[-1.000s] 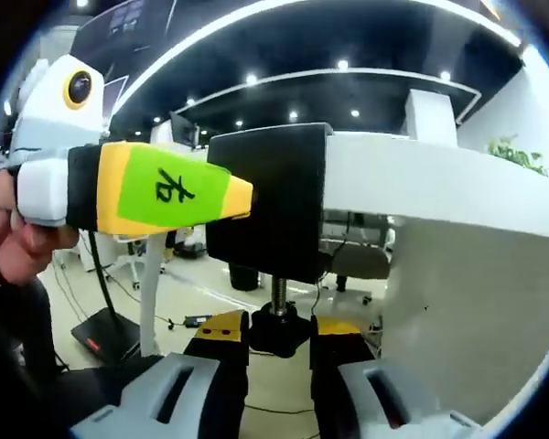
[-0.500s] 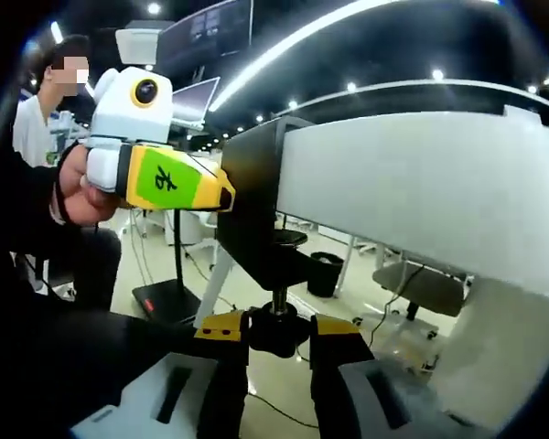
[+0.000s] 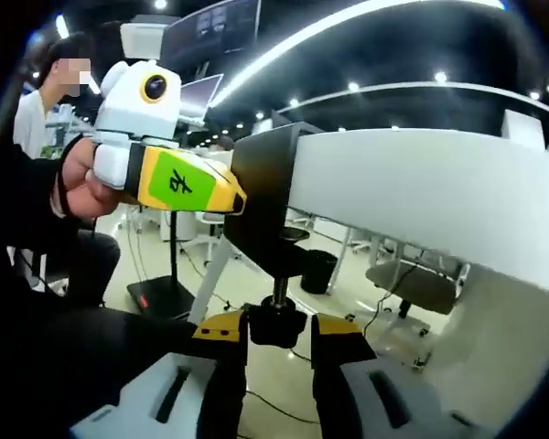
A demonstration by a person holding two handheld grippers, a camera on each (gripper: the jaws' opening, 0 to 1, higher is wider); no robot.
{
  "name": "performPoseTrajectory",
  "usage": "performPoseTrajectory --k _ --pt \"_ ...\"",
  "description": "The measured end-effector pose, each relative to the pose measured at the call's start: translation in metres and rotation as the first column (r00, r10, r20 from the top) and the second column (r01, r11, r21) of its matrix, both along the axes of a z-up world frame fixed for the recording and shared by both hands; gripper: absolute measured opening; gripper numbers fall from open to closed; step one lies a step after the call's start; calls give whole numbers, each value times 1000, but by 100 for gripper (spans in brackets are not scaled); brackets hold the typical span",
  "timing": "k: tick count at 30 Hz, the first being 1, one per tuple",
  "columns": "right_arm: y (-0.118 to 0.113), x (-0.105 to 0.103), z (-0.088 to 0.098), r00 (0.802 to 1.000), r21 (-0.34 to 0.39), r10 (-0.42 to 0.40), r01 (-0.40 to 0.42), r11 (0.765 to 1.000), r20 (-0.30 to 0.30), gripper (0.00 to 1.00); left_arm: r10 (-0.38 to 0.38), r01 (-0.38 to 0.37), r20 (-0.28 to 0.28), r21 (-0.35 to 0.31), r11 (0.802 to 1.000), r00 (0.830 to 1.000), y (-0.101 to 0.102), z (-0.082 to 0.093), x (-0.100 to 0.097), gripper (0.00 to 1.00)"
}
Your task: Clamp the fixed fixture on the desktop, loosen the retaining clip, secure it to the edge of the desk, and tighten the retaining clip.
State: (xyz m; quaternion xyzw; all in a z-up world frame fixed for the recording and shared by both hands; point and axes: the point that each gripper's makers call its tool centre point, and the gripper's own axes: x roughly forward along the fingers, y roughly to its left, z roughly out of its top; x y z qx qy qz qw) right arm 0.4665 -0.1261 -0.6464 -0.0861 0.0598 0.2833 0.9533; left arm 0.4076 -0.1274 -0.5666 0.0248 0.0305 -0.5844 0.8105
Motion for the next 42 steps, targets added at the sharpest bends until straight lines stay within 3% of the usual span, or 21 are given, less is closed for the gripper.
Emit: performPoseTrajectory --k 2,3,5,8,12,16,19,20,23,27,31,36,42 --pt "-3 -3 -3 995 33 -100 101 994 -24 37 -4 4 1 -6 1000 1000 0 0 -1 2" --pt "-8 -4 -4 983 59 -181 183 981 -37 43 -6 6 3 -13 1000 1000 1 0 1 2" --pt "-4 -8 -8 969 83 -236 242 967 -69 56 -8 8 -9 -26 1000 1000 1 1 3 2" --pt "-8 -9 -9 930 111 -356 364 925 -90 51 -13 13 -8 -39 999 1000 3 0 7 2" --pt "-7 -3 0 900 104 -434 435 894 -41 45 -19 20 5 -42 999 1000 4 -1 10 2" --pt "1 6 -2 894 89 -444 448 890 -52 39 -20 20 0 -60 998 1000 6 -1 13 2" --pt "0 6 -1 887 83 -459 462 883 -47 26 -14 14 1 -71 997 1000 7 0 14 2" --pt "-1 6 0 888 81 -459 460 884 -40 25 -14 14 2 -72 997 1000 7 0 14 2" --pt "-1 7 0 907 107 -417 421 901 -63 24 -16 16 8 -70 997 1000 7 0 14 2" --pt "3 8 2 953 44 -304 304 952 -8 24 -15 17 16 -70 997 1000 7 0 13 2" --pt "6 8 2 988 12 -157 157 988 3 24 -14 15 31 -54 998 999 6 -1 13 2" --pt "10 7 1 1000 3 19 -19 1000 -21 24 -12 14 25 -53 999 1000 6 -1 12 2" --pt "13 7 2 986 -30 164 -165 986 -10 24 -22 23 28 -16 1000 999 3 0 11 2"
